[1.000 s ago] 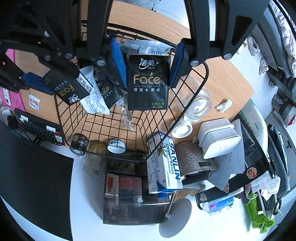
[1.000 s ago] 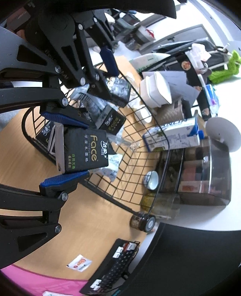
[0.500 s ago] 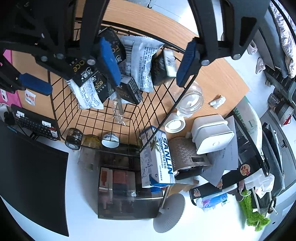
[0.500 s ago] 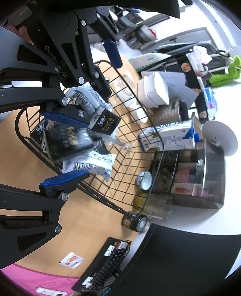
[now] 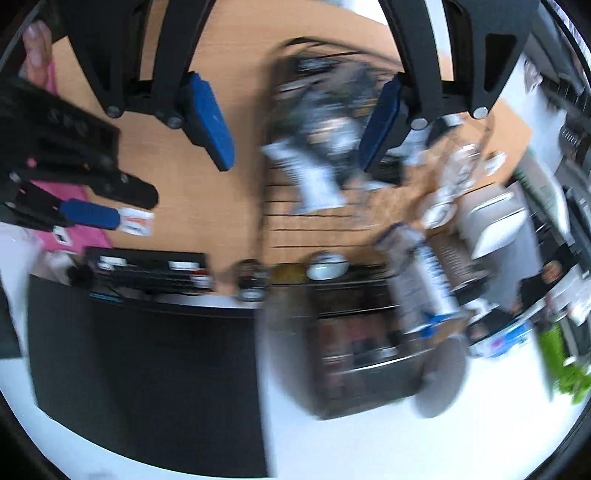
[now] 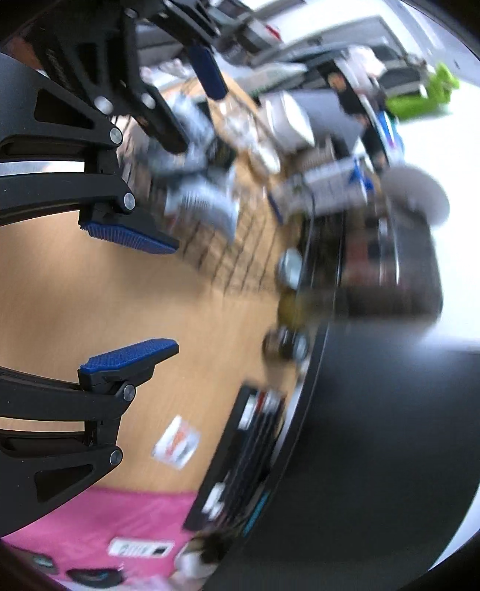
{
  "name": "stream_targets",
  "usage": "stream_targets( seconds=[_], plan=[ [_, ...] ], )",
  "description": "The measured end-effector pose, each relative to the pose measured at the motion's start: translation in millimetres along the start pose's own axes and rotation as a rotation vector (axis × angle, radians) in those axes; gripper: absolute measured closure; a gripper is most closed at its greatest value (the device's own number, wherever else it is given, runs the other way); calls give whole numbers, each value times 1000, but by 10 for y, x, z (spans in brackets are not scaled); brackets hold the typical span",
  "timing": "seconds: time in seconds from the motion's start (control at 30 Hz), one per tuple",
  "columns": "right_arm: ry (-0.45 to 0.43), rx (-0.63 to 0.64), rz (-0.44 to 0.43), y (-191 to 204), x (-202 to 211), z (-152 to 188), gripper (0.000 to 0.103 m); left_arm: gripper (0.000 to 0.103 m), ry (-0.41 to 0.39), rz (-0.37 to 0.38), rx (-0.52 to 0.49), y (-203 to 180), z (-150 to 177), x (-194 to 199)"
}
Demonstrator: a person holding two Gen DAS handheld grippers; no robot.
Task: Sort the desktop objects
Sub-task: 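Move both grippers back over the desk toward the pizza-print sachet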
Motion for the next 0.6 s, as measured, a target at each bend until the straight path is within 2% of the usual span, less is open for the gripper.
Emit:
stream_targets(
  seconds=[0.17, 0.3, 0.43, 0.6],
  plan=[
    [39, -115, 80, -807, -135, 134, 49, 28, 27, 104, -80, -709, -112, -205],
    [74, -187, 103, -1299, -278, 245, 48, 28, 67, 137, -133, -1110, -162, -435],
    [111, -224, 118, -1618, -450, 329, 48, 27, 119, 158, -157, -1361, -172, -685],
    [165, -245, 118, -1830, -724, 360, 48, 27, 199, 181, -189, -1615, -160, -1042]
  ],
)
Point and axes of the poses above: each gripper's, at about its wrist camera, not at the fingertips, and x roughly against the way its jaws point, y to its left, z to its underside, the point moved 8 cm from there along -x, roughly the way its jaws point, and after that the axes turned 6 degrees about y, right-handed, at the moved point
